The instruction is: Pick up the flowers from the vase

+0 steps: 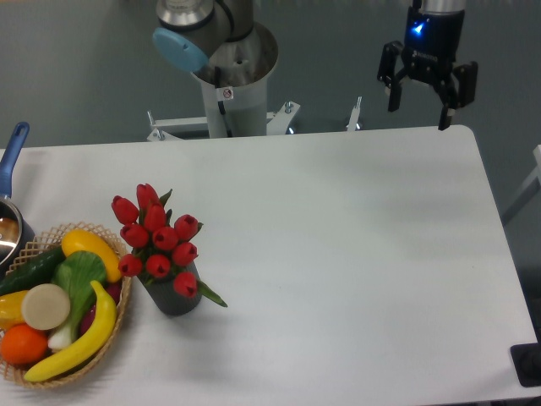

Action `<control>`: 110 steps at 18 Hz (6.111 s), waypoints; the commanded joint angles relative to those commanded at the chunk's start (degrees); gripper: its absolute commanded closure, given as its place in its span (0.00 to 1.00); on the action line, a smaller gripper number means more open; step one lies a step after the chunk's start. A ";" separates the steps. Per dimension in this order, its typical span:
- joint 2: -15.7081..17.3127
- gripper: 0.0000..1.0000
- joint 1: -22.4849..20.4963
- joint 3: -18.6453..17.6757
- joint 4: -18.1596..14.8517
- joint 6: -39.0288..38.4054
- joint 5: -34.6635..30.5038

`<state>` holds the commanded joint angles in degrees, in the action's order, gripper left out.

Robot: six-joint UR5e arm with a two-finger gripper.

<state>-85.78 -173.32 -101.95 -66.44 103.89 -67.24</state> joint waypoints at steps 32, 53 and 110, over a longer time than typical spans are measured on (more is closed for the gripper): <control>-7.47 0.00 18.01 -11.95 17.84 -28.48 30.23; -11.95 0.00 26.89 -12.92 19.42 -29.97 34.10; -15.03 0.71 31.56 -8.35 21.36 -34.27 39.29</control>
<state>-100.81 -141.77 -110.30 -45.09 69.62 -27.95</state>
